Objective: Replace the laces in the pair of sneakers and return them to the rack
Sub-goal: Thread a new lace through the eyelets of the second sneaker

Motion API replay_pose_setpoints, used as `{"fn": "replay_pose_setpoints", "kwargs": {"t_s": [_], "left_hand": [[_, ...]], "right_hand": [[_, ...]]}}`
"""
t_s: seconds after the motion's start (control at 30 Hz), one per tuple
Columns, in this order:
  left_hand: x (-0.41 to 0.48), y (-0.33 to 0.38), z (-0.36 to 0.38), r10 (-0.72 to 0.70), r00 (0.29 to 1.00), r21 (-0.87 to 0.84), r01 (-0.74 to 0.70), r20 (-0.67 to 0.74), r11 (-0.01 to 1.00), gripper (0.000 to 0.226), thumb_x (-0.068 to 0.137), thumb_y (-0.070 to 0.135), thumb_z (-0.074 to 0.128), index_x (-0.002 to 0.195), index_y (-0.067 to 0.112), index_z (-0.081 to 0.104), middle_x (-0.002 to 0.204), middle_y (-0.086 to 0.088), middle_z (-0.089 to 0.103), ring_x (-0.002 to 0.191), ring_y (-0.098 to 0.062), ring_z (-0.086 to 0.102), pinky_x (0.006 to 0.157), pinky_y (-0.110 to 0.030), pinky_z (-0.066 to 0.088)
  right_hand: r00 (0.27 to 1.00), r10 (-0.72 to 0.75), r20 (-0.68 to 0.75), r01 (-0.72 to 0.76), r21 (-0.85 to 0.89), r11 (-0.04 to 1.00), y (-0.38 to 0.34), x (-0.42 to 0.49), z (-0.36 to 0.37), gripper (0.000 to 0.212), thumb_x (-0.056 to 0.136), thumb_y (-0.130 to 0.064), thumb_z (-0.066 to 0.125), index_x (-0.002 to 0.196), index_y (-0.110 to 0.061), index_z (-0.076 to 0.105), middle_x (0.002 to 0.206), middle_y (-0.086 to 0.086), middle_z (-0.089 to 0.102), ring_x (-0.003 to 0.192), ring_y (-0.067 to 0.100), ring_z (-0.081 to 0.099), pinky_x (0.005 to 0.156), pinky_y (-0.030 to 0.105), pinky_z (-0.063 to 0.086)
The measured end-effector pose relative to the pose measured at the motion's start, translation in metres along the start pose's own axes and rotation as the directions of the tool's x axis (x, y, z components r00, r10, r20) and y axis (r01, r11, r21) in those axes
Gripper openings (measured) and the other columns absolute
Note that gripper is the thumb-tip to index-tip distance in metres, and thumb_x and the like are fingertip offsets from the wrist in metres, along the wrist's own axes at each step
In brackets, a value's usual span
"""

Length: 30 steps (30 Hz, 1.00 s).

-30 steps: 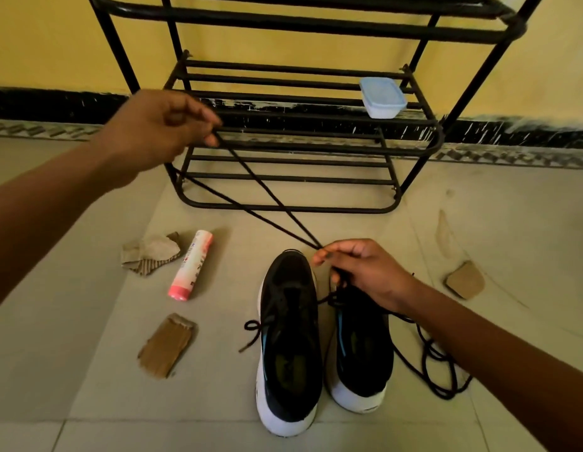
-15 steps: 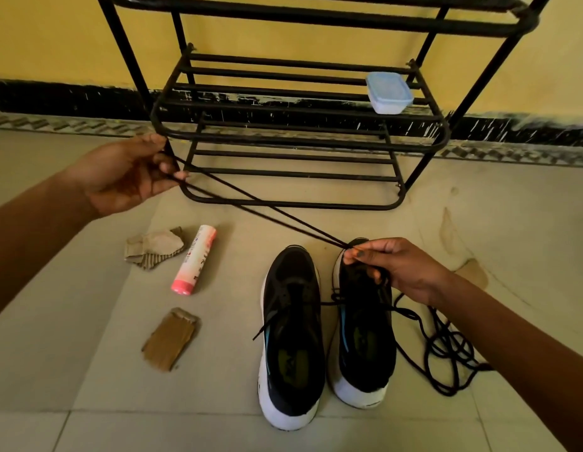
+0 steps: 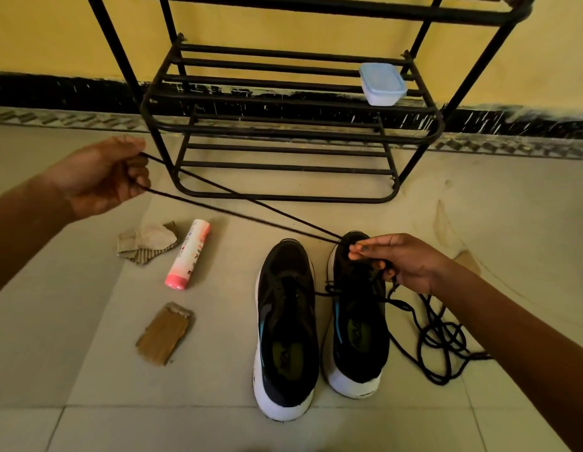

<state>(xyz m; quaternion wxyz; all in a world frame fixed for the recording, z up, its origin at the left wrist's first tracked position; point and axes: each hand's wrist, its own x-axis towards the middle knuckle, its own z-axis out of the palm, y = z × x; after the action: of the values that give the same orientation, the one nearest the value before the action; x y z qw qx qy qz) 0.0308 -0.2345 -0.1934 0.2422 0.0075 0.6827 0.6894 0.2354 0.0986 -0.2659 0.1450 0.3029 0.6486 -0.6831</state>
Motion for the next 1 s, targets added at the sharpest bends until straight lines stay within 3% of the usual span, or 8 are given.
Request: {"fn": "replay_pose_setpoints", "kwargs": {"t_s": [0.07, 0.23, 0.4, 0.57, 0.7, 0.87, 0.93, 1.0], "left_hand": [[0.001, -0.004, 0.001, 0.102, 0.994, 0.365, -0.083, -0.033, 0.927, 0.018, 0.095, 0.012, 0.049, 0.082, 0.024, 0.047, 0.065, 0.002, 0.046, 0.058, -0.011, 0.040, 0.058, -0.024, 0.040], [0.005, -0.023, -0.005, 0.346, 0.928, 0.965, -0.205, 0.140, 0.161, 0.018, 0.088, 0.018, 0.061, 0.100, 0.010, 0.049, 0.072, -0.010, 0.059, 0.065, -0.022, 0.051, 0.058, -0.031, 0.036], [0.001, -0.017, -0.001, 0.068, 0.992, -0.010, -0.070, -0.104, 0.998, 0.019, 0.095, 0.013, 0.049, 0.078, 0.020, 0.048, 0.073, 0.002, 0.054, 0.071, -0.010, 0.058, 0.079, -0.033, 0.054], [0.005, -0.018, -0.005, 0.097, 0.988, 0.145, -0.079, -0.122, 0.986, 0.024, 0.097, 0.011, 0.044, 0.077, 0.024, 0.045, 0.064, 0.004, 0.046, 0.059, -0.010, 0.038, 0.053, -0.021, 0.044], [0.006, -0.037, -0.008, 0.337, 0.941, 0.861, -0.182, 0.013, 0.475, 0.008, 0.094, 0.015, 0.053, 0.099, 0.015, 0.047, 0.078, -0.006, 0.056, 0.068, -0.022, 0.049, 0.061, -0.031, 0.036], [0.001, -0.042, -0.021, 0.323, 0.924, 0.970, -0.236, 0.204, 0.061, 0.013, 0.091, 0.024, 0.056, 0.098, 0.014, 0.052, 0.079, -0.009, 0.062, 0.068, -0.023, 0.052, 0.063, -0.031, 0.039], [-0.001, -0.042, -0.021, 0.298, 0.928, 0.969, -0.244, 0.223, 0.032, 0.014, 0.087, 0.027, 0.060, 0.091, 0.015, 0.054, 0.077, -0.009, 0.062, 0.064, -0.020, 0.050, 0.057, -0.029, 0.037], [-0.001, -0.041, -0.019, 0.306, 0.945, 0.911, -0.222, 0.113, 0.348, 0.011, 0.085, 0.021, 0.063, 0.085, 0.016, 0.053, 0.076, -0.007, 0.061, 0.065, -0.019, 0.053, 0.056, -0.028, 0.040]], "right_hand": [[1.000, -0.009, 0.002, 0.009, -0.007, 1.000, -0.002, 0.000, 0.000, 0.030, 0.064, -0.021, 0.069, 0.091, -0.008, 0.070, 0.084, 0.003, 0.073, 0.045, 0.001, 0.040, 0.039, 0.011, 0.027], [1.000, -0.005, -0.029, 0.004, -0.035, 0.999, -0.003, 0.001, -0.003, 0.025, 0.071, -0.018, 0.069, 0.093, -0.007, 0.070, 0.085, 0.006, 0.073, 0.046, 0.001, 0.039, 0.038, 0.011, 0.027], [0.992, 0.016, -0.128, -0.017, -0.006, 1.000, 0.002, 0.002, -0.015, 0.010, 0.082, -0.010, 0.066, 0.091, -0.008, 0.069, 0.082, 0.006, 0.071, 0.044, 0.000, 0.038, 0.036, 0.010, 0.026], [0.987, 0.014, -0.159, -0.023, -0.056, 0.998, 0.005, 0.003, -0.021, 0.011, 0.083, -0.012, 0.066, 0.093, -0.009, 0.070, 0.079, 0.004, 0.071, 0.043, 0.001, 0.039, 0.035, 0.010, 0.026], [0.984, -0.007, -0.178, -0.017, -0.135, 0.991, 0.007, 0.003, -0.026, 0.009, 0.082, -0.010, 0.068, 0.090, -0.008, 0.071, 0.077, 0.007, 0.071, 0.041, 0.002, 0.038, 0.034, 0.011, 0.027], [0.979, -0.060, -0.195, 0.013, -0.233, 0.972, 0.010, -0.001, -0.034, 0.006, 0.079, -0.011, 0.071, 0.084, -0.008, 0.072, 0.072, 0.006, 0.071, 0.042, 0.004, 0.038, 0.036, 0.012, 0.027], [0.977, -0.078, -0.199, 0.027, -0.250, 0.968, 0.010, -0.002, -0.037, 0.008, 0.079, -0.011, 0.071, 0.085, -0.007, 0.072, 0.071, 0.007, 0.070, 0.044, 0.005, 0.039, 0.036, 0.013, 0.026], [0.974, -0.089, -0.211, 0.033, -0.255, 0.966, 0.011, -0.003, -0.041, 0.008, 0.078, -0.011, 0.071, 0.084, -0.006, 0.072, 0.071, 0.007, 0.069, 0.046, 0.006, 0.039, 0.036, 0.013, 0.026]]}}
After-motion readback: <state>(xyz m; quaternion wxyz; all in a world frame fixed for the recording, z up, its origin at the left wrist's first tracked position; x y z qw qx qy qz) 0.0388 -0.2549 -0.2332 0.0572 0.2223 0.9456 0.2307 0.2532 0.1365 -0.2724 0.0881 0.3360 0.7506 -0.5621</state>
